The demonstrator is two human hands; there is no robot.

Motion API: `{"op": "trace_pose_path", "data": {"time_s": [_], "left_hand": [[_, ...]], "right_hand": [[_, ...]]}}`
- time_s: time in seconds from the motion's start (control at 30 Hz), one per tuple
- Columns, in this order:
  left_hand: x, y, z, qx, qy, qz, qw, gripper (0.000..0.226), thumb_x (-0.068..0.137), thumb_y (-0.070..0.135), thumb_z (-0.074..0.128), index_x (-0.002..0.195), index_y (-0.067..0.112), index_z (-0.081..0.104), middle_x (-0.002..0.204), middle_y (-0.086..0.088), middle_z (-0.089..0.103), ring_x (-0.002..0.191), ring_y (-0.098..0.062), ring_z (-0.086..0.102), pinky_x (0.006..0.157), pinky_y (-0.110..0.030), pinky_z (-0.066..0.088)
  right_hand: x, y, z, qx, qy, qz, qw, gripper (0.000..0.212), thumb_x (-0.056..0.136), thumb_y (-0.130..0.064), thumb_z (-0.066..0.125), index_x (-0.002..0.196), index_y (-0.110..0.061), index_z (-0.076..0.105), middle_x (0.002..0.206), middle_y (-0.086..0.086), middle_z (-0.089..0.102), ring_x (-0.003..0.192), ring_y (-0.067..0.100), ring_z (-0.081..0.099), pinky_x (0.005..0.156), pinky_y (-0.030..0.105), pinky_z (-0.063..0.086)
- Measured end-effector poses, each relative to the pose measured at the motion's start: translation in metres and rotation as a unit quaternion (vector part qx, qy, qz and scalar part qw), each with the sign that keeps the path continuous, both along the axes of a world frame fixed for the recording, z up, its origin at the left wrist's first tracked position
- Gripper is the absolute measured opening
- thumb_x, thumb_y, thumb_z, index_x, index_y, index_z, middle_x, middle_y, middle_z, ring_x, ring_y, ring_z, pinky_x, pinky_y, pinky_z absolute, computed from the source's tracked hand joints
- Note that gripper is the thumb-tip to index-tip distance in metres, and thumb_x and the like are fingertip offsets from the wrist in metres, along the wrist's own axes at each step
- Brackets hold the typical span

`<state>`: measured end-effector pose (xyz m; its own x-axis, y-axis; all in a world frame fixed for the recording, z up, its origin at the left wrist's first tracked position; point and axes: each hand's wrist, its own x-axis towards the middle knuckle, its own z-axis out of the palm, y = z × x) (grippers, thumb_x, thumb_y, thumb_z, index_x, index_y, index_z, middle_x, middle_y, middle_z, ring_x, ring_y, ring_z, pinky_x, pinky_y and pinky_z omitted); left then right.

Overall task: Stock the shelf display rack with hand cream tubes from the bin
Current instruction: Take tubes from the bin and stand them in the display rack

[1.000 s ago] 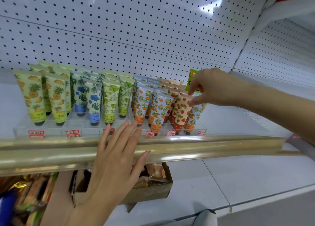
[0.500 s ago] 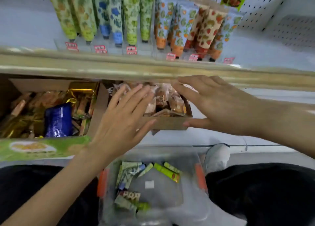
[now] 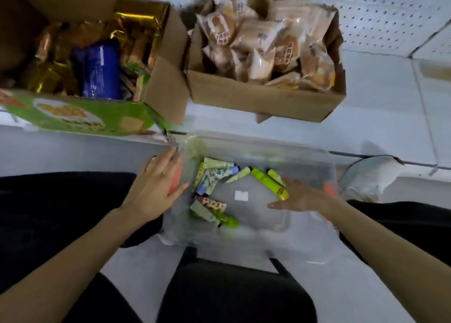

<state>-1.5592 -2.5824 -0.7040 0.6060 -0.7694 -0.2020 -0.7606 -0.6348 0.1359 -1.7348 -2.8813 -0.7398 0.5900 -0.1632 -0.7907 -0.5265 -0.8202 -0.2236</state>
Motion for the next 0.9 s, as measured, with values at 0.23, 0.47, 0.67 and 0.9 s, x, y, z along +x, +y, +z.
{"op": "trace_pose_path", "data": {"time_s": [0.23, 0.47, 0.67, 0.9], "left_hand": [[-0.017, -0.008, -0.042, -0.091, 0.111, 0.174, 0.974, 0.076, 0.092, 0.049, 0.044, 0.151, 0.012, 0.015, 0.157, -0.014, 0.015, 0.14, -0.034, 0.024, 0.11, -0.045, 0.028], [-0.047, 0.0, -0.063, -0.229, 0.193, 0.275, 0.914, 0.071, 0.083, 0.062, 0.038, 0.142, 0.045, 0.002, 0.155, -0.011, 0.02, 0.142, -0.025, 0.024, 0.114, -0.043, 0.025], [-0.05, -0.002, -0.07, -0.27, 0.179, 0.279, 0.904, 0.066, 0.083, 0.059, 0.038, 0.142, 0.048, 0.012, 0.147, -0.004, 0.033, 0.135, -0.021, 0.036, 0.11, -0.042, 0.032], [-0.049, -0.001, -0.073, -0.284, 0.172, 0.278, 0.901, 0.064, 0.083, 0.055, 0.041, 0.141, 0.05, 0.015, 0.144, -0.001, 0.036, 0.132, -0.015, 0.038, 0.108, -0.037, 0.033]], "right_hand": [[-0.02, -0.002, -0.054, 0.101, -0.101, -0.119, 0.983, 0.103, 0.064, -0.063, 0.073, 0.136, -0.061, 0.0, 0.15, -0.028, -0.001, 0.14, -0.002, 0.007, 0.118, 0.028, 0.012], [-0.022, -0.041, -0.169, 0.039, -0.158, -0.368, 0.916, 0.078, 0.032, -0.071, 0.082, 0.098, -0.042, 0.052, 0.105, -0.012, 0.068, 0.104, 0.015, 0.065, 0.095, 0.035, 0.05], [0.016, -0.008, -0.167, 0.01, -0.071, -0.364, 0.929, 0.112, 0.031, -0.089, 0.064, 0.122, -0.026, 0.052, 0.122, 0.001, 0.059, 0.122, 0.025, 0.051, 0.101, 0.037, 0.042], [0.038, 0.033, -0.179, 0.13, -0.08, -0.517, 0.843, 0.118, 0.04, -0.08, 0.072, 0.126, -0.005, 0.044, 0.124, 0.01, 0.057, 0.113, 0.025, 0.057, 0.095, 0.038, 0.049]]}}
